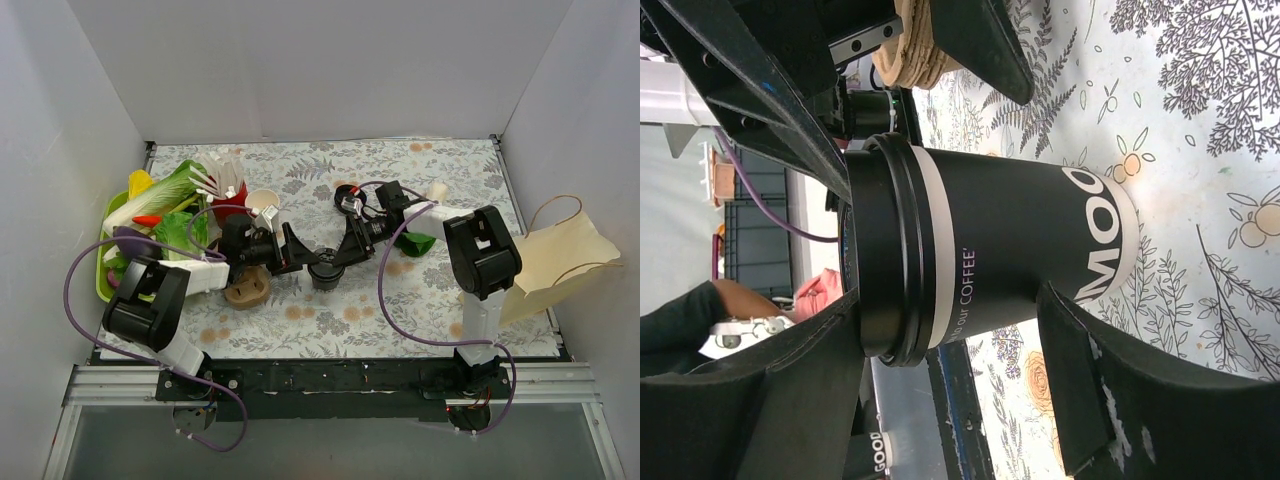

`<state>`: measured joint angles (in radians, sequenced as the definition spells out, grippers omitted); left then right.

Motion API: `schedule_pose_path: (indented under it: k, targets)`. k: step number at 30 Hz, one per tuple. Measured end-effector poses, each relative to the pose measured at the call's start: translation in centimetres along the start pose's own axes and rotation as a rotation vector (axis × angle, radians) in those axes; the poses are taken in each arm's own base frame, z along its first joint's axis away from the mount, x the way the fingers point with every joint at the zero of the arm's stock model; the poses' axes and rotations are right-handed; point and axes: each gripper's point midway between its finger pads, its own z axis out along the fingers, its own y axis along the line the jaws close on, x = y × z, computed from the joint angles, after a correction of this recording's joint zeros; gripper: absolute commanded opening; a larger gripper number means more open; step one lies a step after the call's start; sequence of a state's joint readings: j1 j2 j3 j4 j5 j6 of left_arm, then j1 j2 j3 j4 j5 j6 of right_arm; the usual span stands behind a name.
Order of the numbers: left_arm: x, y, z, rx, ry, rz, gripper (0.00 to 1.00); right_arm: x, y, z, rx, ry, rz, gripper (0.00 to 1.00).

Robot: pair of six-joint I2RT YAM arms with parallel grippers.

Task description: Pack the takeout coffee

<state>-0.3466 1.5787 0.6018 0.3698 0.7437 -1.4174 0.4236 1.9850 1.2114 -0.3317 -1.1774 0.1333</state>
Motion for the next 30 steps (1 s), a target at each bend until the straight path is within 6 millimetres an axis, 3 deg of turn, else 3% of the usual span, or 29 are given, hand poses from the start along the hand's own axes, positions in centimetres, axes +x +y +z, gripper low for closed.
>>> schedule_pose_path:
  k: [11,20,30]
  targets:
    - [0.2,-1.1,-1.0,0.029,-0.002,0.115,0.98,-0.7,0.3,0.1,0.039,0.01,-0.138,0.88]
    - [0.8,-1.6,-1.8,0.043,0.056,0.107,0.98,-0.9,1.2,-0.7,0.088,0.008,-0.265,0.9]
    - [2.3,-4.4,-3.3,0.163,0.122,0.128,0.98,-0.7,1.3,-0.7,0.076,0.01,-0.257,0.91]
